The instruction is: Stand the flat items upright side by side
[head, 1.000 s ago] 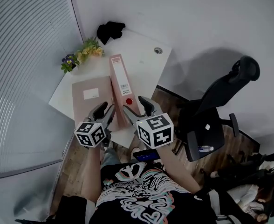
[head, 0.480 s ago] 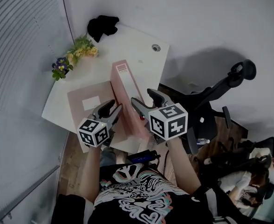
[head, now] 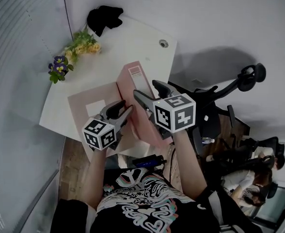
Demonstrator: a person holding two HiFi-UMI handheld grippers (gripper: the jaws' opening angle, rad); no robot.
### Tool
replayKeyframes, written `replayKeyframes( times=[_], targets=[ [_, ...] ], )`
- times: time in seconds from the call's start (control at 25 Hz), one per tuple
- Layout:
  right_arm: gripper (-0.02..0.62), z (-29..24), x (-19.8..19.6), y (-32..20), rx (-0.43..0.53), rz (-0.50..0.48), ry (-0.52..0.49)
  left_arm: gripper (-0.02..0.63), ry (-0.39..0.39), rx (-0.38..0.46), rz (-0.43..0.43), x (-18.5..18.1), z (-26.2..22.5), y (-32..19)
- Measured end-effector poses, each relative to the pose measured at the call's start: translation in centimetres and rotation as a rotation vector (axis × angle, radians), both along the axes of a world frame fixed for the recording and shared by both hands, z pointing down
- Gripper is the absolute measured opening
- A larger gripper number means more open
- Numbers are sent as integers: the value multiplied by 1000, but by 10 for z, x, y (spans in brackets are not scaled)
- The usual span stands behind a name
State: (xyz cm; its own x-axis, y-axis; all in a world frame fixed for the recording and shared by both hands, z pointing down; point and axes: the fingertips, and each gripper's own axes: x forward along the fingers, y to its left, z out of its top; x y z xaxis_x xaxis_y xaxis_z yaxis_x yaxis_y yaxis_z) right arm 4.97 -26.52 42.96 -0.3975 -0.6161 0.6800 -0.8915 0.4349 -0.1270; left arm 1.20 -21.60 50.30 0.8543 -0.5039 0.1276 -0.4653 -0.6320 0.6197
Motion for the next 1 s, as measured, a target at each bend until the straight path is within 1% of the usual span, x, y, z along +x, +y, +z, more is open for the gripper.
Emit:
replayKeyframes(
  times=[0.28,0.44,0.52,0.6,0.64,1.0],
  targets=[
    [331,9,-9,-22,-18,0,72,143,58,-52,73,7,7,0],
    [341,20,-15,-26,-50,0,90,143,71,-74,90,9,12,1],
    [340,25,-15,-28,-62,-1,116,143,77,-79,95,10,12,0],
    [322,27,-14,-30,-71,0,145,143,82,-82,99,11,13,-2],
    [309,28,-13,-31,-77,2,151,143,84,-83,103,12,13,-2],
    [307,30,-17,-31,-86,1,156,143,101,-98,116,10,15,-3]
  ],
)
